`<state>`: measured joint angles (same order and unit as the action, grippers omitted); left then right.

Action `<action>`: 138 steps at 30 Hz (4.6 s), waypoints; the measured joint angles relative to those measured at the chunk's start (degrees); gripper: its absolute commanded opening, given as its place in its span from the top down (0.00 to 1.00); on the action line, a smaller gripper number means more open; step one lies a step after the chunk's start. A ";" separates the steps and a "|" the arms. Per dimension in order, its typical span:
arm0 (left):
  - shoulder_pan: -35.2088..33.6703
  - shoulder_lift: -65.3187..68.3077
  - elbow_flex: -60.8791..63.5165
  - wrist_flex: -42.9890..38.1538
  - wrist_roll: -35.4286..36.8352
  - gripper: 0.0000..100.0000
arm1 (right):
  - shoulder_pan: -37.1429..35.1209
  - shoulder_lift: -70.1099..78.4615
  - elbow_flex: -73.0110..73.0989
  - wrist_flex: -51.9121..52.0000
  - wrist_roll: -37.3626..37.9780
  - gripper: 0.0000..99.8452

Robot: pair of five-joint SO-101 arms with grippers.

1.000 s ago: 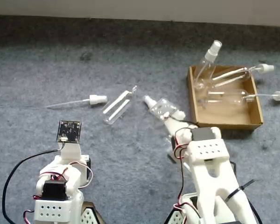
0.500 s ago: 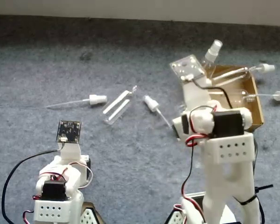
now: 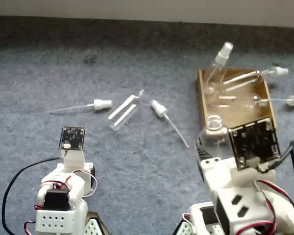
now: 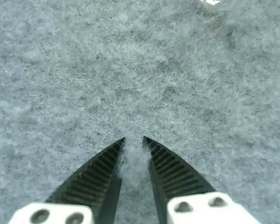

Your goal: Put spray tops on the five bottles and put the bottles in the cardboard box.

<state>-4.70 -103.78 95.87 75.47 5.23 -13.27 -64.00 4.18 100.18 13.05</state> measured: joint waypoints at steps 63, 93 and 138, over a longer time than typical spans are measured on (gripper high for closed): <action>-1.23 85.71 -70.07 -1.41 -67.08 0.99 | -0.18 -39.91 91.52 -50.99 -12.13 0.97; 2.73 143.47 -118.51 -2.20 -73.41 0.92 | -0.18 -39.91 91.52 -50.99 -12.13 0.97; 11.08 108.22 -141.63 20.40 8.70 0.97 | -26.46 -40.26 91.52 -67.52 -10.73 0.97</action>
<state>6.37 4.44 -45.76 95.87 13.93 -39.74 -104.26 95.69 32.66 2.33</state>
